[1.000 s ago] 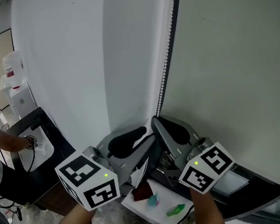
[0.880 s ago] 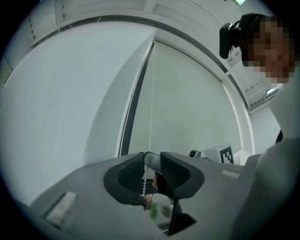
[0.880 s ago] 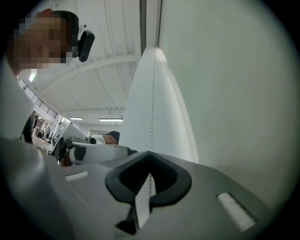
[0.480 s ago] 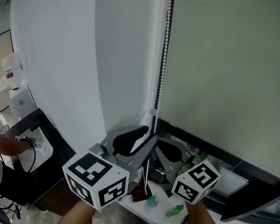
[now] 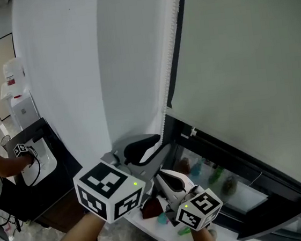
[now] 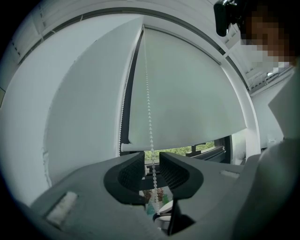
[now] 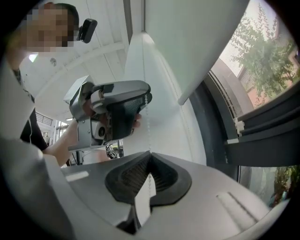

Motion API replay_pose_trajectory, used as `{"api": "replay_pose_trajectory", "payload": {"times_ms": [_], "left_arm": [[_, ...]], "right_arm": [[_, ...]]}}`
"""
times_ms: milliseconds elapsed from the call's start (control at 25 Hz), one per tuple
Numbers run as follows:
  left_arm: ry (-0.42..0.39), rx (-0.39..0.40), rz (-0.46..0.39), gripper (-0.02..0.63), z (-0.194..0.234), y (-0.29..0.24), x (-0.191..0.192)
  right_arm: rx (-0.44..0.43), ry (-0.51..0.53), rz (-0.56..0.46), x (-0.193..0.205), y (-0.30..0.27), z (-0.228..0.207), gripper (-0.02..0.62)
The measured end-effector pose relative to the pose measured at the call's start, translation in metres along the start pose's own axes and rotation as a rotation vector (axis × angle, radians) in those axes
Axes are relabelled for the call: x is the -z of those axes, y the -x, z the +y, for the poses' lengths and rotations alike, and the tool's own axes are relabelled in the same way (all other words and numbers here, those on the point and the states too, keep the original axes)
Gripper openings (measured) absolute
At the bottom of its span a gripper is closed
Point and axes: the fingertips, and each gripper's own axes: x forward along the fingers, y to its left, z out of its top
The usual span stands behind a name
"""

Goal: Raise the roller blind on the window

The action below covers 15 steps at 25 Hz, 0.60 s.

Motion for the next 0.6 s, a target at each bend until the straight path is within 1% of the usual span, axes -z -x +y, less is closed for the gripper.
{"api": "replay_pose_trajectory", "payload": {"times_ms": [40, 80, 160, 240, 320, 400, 480, 560, 600], "left_arm": [[-0.013, -0.006, -0.001, 0.084, -0.001, -0.002, -0.001], [-0.021, -0.006, -0.002, 0.020, -0.003, -0.004, -0.003], [-0.030, 0.002, 0.003, 0.008, -0.006, -0.007, -0.004], [-0.046, -0.007, 0.014, 0.008, -0.004, -0.007, -0.005], [-0.029, -0.002, 0.014, 0.008, -0.004, -0.004, -0.004], [-0.011, 0.002, 0.005, 0.008, -0.005, -0.001, -0.004], [-0.033, -0.027, -0.007, 0.008, -0.004, 0.002, -0.007], [-0.041, -0.045, -0.010, 0.008, -0.004, 0.004, -0.006], [-0.040, -0.046, -0.003, 0.008, -0.004, 0.005, -0.002]], "right_arm": [[-0.002, -0.003, 0.000, -0.001, 0.002, 0.000, 0.008], [-0.002, -0.003, 0.000, -0.002, 0.003, -0.001, 0.008], [0.003, 0.003, 0.002, -0.004, 0.003, -0.004, 0.008], [0.009, 0.015, 0.023, -0.005, 0.003, -0.006, 0.008], [-0.007, 0.031, 0.069, -0.003, 0.002, -0.005, 0.009], [-0.041, 0.031, 0.099, -0.006, 0.003, -0.004, 0.012], [-0.072, -0.004, 0.072, -0.021, 0.009, -0.005, 0.019], [-0.093, -0.052, -0.001, -0.047, 0.020, -0.008, 0.045], [-0.096, -0.069, -0.041, -0.061, 0.024, -0.010, 0.046]]}}
